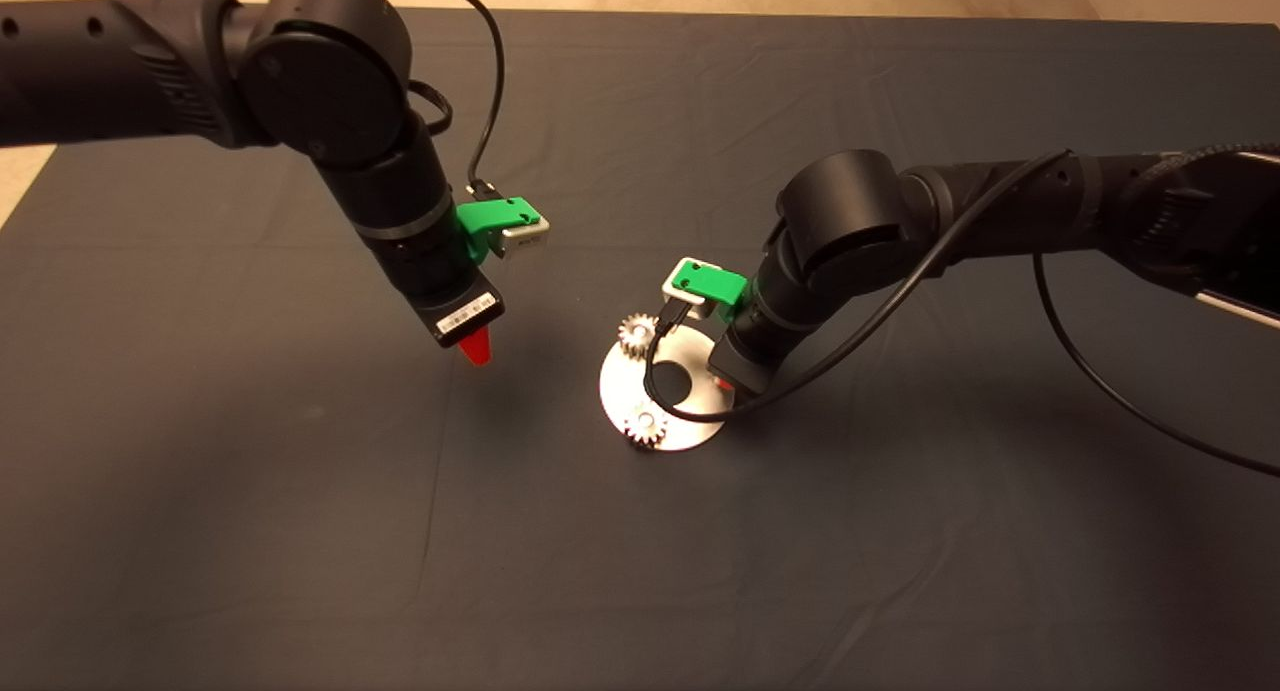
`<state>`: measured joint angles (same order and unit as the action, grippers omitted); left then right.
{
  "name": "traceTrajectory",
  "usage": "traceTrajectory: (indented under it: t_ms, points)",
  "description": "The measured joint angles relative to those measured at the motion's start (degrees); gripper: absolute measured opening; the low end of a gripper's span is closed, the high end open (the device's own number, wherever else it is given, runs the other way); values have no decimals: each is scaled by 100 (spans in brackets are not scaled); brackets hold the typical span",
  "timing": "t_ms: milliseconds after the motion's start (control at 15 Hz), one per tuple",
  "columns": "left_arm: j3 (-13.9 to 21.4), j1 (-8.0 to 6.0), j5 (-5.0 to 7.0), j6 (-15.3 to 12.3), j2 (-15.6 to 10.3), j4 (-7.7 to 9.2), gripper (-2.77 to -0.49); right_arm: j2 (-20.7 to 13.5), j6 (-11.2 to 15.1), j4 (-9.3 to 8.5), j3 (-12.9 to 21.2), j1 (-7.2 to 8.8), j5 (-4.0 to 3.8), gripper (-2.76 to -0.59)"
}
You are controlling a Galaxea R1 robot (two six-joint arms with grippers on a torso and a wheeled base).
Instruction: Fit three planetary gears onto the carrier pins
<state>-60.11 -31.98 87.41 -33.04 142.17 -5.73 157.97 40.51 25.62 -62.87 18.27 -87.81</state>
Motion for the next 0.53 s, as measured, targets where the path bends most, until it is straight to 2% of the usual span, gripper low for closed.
traceTrajectory:
  t_ms: [533]
  points:
    - [0, 0, 0, 0, 1, 17, -180, 37, 1, 4, 11, -2, 10, -234]
